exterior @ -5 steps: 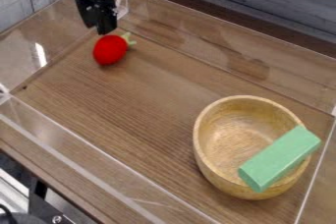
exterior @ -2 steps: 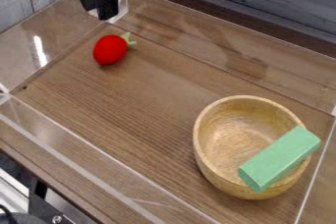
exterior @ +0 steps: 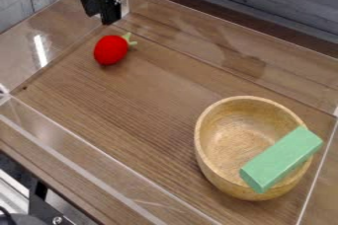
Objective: Move the red object to the left side of the table
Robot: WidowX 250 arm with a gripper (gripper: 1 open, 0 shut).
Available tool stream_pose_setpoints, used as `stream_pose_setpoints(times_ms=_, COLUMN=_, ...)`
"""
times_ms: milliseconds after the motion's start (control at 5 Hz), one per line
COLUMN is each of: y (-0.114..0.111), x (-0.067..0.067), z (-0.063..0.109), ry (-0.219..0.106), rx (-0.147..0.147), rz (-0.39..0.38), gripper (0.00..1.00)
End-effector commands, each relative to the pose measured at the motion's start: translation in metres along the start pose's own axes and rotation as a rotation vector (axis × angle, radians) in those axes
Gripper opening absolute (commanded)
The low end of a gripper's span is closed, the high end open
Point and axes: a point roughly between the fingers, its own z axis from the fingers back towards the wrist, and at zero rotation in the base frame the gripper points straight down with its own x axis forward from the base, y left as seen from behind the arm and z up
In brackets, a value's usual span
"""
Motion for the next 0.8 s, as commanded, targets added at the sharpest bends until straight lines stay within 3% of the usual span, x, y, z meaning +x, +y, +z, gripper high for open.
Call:
stream_pose_setpoints(times_ms=0, y=-0.004, x=0.001, z=0.026, ry=-0.058, rx=0.059, rz=0.018, gripper=1.0)
stream_pose_setpoints(times_ms=200, y=-0.012, x=-0.001, z=0.028, ry=-0.064, rx=0.062, rz=0.037, gripper=1.0)
stream_pose_setpoints(times_ms=600, y=-0.026, x=0.008, z=0.02, ry=-0.08, rx=0.067, rz=0.025, gripper=1.0)
